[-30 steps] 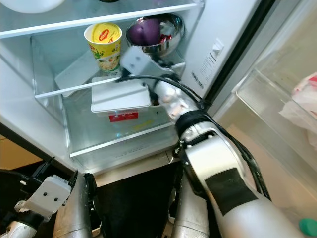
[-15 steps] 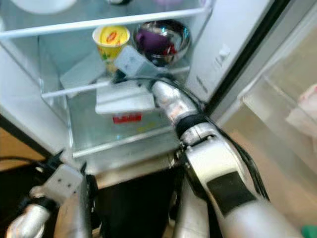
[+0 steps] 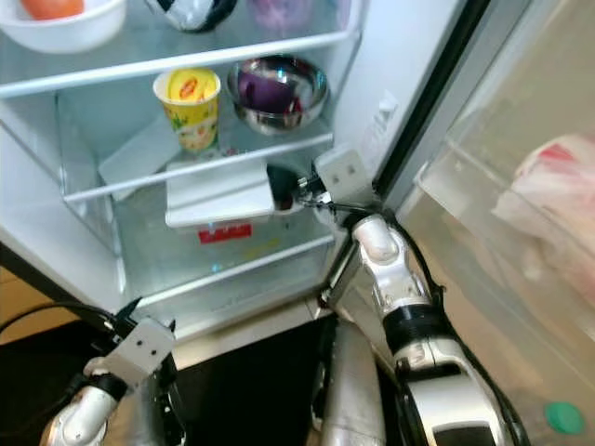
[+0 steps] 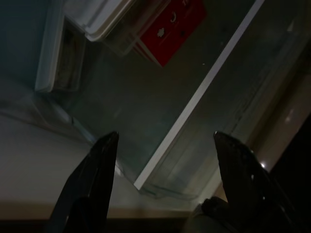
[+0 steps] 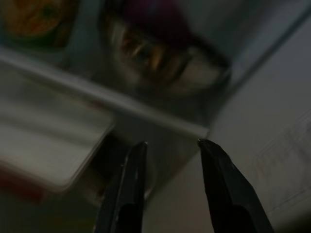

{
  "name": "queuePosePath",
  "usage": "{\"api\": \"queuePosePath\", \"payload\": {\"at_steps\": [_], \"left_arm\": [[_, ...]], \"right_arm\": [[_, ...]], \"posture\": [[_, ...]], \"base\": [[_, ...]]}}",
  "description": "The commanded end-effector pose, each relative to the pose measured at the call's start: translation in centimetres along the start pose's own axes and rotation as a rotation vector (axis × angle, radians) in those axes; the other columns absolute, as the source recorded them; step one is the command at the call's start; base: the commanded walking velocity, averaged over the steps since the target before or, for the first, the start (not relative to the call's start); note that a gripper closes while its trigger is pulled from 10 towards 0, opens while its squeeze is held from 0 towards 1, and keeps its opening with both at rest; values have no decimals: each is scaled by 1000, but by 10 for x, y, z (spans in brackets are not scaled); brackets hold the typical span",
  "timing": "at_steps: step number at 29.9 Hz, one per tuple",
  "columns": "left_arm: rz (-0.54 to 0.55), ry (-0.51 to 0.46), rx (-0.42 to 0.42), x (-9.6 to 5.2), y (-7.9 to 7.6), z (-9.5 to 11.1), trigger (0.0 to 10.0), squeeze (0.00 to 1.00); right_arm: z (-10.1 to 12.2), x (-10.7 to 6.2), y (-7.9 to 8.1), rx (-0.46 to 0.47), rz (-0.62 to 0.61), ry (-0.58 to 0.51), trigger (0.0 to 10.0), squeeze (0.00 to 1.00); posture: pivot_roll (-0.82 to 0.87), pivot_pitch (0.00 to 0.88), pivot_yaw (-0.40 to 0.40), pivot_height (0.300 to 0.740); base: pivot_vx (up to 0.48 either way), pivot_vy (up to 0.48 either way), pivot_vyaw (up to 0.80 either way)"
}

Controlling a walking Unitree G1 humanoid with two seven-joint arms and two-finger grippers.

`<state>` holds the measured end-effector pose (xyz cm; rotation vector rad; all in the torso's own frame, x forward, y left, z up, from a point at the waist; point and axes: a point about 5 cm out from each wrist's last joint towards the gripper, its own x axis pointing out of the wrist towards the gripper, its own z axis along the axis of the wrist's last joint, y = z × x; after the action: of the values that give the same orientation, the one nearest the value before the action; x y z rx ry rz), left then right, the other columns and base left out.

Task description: Restocking fridge

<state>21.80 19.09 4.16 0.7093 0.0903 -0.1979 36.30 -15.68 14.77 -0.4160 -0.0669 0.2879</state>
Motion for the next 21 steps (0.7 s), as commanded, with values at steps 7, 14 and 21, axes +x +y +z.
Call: {"api": "queuePosePath", "payload": {"at_steps": [7, 14, 21], "left_arm": [[-23, 123, -32, -7, -23, -28, 10000, 0], [46, 127, -179, 0, -27, -22, 10000, 0], [90, 124, -252, 7, -26, -19, 10000, 0]], "right_arm": [[-72, -40, 11, 39, 47, 235, 10000, 0], [-72, -58, 46, 369, 24, 226, 10000, 0], [-97, -72, 57, 470, -50, 315, 10000, 0]], "posture": [[-2, 104, -94, 421], [1, 88, -100, 421], [-6, 76, -91, 421]], "base": [[0, 0, 0], [0, 0, 0], [0, 0, 0]]}}
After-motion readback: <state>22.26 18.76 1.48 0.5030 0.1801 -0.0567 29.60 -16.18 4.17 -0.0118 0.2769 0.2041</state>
